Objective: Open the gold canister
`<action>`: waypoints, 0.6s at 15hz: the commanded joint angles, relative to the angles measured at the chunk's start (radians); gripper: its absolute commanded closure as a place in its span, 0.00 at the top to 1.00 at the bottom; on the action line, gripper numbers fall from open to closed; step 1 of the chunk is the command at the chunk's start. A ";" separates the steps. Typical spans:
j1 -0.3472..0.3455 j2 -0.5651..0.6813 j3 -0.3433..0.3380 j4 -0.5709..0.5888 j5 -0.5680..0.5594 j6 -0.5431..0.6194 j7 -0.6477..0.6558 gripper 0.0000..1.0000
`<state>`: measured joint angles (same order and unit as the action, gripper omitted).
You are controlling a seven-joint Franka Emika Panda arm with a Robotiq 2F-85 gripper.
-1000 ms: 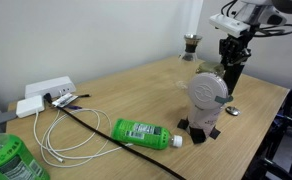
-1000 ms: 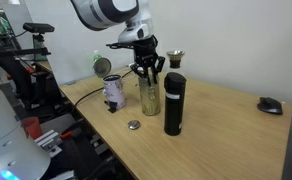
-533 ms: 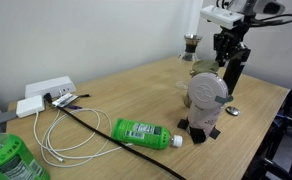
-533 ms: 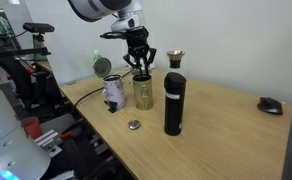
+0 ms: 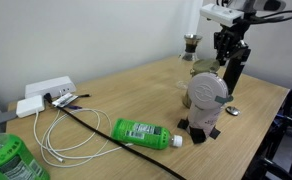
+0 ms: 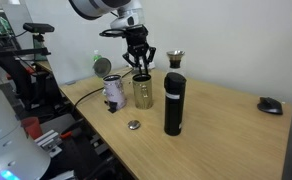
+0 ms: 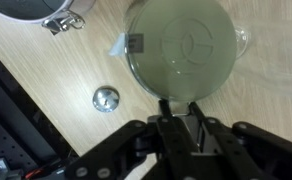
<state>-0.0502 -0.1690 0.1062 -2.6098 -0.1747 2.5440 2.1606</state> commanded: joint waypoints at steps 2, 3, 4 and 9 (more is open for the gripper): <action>-0.004 0.002 0.003 0.016 -0.022 -0.029 0.022 0.06; -0.004 0.003 0.003 0.019 -0.025 -0.031 0.022 0.06; -0.003 0.006 0.003 0.023 -0.027 -0.030 0.018 0.06; 0.001 0.021 0.007 0.036 -0.048 -0.036 0.016 0.06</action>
<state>-0.0495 -0.1649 0.1069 -2.5993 -0.1960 2.5365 2.1606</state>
